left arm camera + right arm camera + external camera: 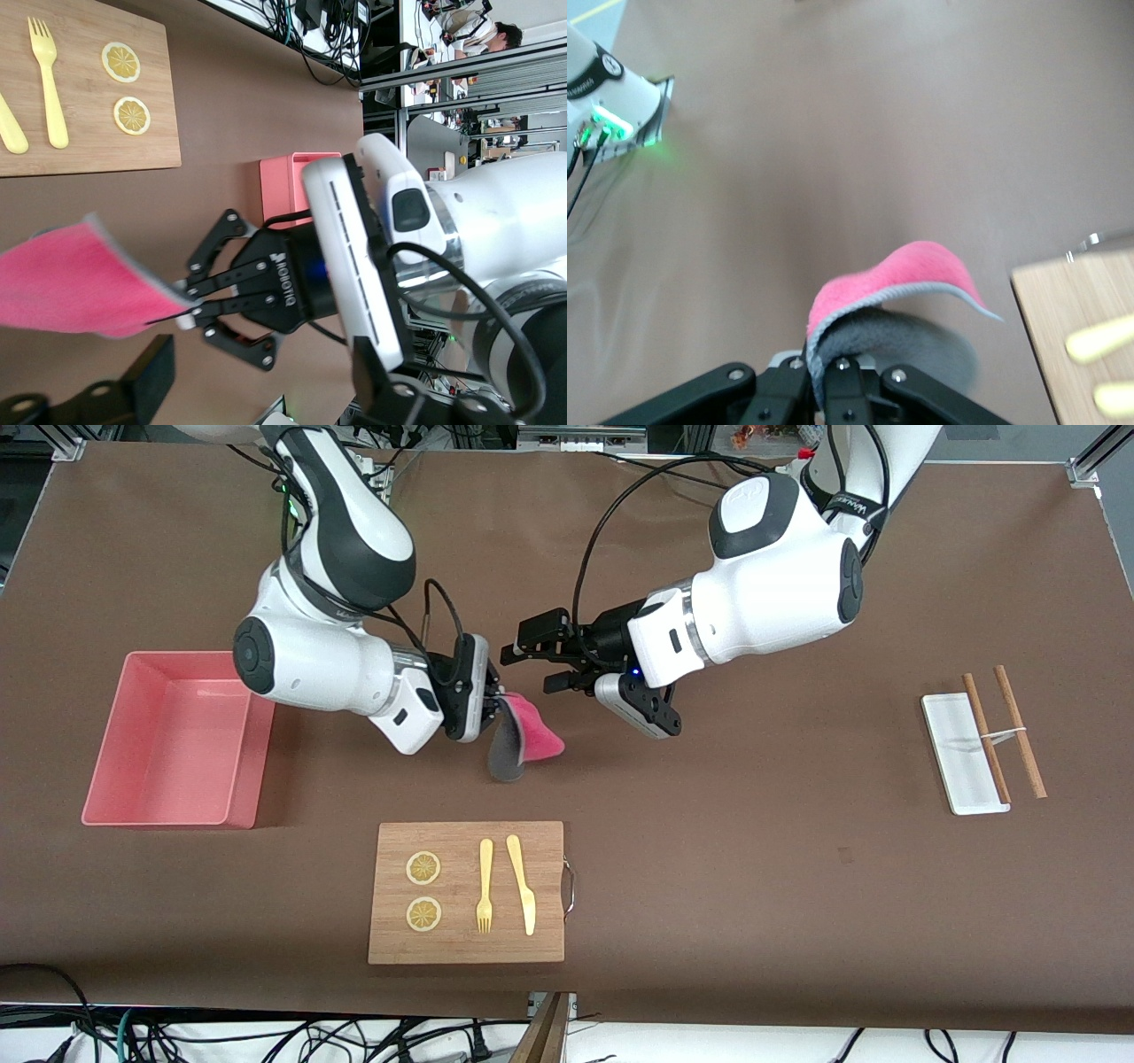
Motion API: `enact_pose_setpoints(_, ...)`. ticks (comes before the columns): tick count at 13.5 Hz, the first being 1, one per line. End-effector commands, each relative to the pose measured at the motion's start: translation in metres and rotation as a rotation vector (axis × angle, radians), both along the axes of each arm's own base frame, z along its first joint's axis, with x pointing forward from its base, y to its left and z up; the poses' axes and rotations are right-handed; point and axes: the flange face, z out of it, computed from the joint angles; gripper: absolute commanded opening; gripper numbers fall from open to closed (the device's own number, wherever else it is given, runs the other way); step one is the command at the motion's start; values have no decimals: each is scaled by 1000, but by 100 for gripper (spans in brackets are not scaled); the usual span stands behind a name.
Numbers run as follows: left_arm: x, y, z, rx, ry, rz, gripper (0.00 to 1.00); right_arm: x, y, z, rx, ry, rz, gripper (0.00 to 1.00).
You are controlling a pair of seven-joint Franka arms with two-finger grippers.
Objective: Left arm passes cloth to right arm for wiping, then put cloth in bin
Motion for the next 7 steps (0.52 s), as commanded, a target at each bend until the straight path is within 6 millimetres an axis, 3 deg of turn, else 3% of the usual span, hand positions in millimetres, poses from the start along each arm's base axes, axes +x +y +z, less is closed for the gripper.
enact_pose_setpoints(1,3,16,12,66,-56,-6,100,3,-58,9,-93,27,-17,0)
enact_pose_setpoints(4,13,70,10,293,-82,-116,100,5,-124,10,-225,41,-27,0)
enact_pose_setpoints(7,8,119,6,604,-92,-224,100,-2,-193,16,-368,48,-57,0)
